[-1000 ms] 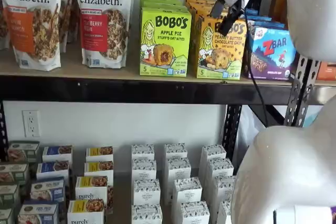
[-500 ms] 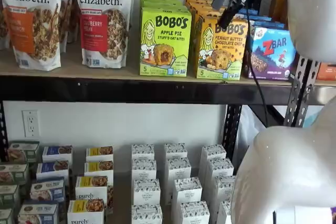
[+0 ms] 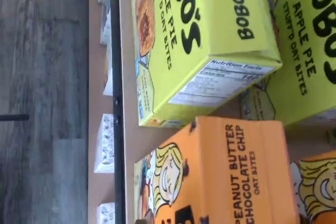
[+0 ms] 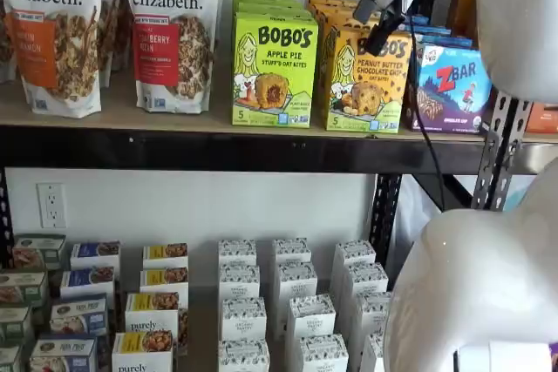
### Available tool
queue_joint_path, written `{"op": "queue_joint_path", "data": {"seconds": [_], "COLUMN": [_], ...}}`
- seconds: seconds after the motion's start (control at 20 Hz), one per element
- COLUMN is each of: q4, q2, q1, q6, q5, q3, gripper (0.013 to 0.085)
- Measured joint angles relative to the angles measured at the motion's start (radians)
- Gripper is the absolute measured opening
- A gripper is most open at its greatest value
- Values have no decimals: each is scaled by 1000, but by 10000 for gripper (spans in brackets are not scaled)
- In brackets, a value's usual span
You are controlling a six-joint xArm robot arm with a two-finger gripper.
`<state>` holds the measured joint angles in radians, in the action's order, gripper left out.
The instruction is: Pick up the orange box on the top shelf, the fifth box from the left
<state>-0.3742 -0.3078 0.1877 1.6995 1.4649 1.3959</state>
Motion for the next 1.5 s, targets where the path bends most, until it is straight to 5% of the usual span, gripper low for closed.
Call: {"op": "queue_joint_path", "data": {"seconds": [1.5], "q4": [174], "q2": [95], "q1": [-77], "q6": [-52], "q5": [138], "q3": [106], "gripper": [850]}}
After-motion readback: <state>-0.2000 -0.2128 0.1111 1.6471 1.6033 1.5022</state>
